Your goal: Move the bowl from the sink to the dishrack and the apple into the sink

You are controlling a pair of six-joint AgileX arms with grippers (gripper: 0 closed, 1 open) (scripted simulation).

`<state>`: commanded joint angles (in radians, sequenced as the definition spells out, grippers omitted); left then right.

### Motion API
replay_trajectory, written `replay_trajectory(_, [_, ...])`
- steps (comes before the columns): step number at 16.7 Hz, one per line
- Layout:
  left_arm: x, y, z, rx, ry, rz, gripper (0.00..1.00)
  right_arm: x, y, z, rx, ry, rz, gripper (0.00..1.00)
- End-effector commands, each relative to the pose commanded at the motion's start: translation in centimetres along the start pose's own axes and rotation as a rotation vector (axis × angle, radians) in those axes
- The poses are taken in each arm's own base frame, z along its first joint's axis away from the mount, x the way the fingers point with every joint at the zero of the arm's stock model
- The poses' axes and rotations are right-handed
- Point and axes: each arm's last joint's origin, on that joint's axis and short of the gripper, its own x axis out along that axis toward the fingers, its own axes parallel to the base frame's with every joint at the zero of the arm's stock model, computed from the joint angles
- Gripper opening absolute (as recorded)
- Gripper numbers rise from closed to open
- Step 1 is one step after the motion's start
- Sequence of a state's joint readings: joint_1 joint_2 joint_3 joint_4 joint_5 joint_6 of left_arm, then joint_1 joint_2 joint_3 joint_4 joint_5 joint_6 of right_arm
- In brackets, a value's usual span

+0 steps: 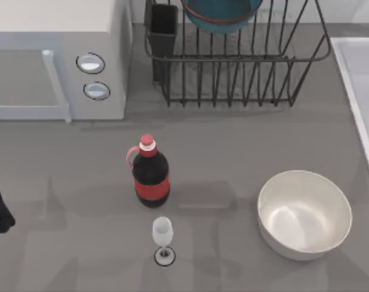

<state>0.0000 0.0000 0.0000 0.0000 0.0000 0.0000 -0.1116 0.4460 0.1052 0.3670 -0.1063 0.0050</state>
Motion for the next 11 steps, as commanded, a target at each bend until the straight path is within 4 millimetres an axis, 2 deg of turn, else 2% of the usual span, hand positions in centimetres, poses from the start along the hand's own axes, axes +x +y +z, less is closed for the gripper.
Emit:
replay_trajectory(5, [0.0,0.0,0.0,0.000,0.000,0.000,1.00,-2.6,1.0,-2.1,0.004,0.018,0.002,1.00])
replay_trajectory(11, [0.0,0.0,0.0,0.000,0.000,0.000,1.00,-3.2,1.2,-3.0,0.005,0.025,0.004,1.00])
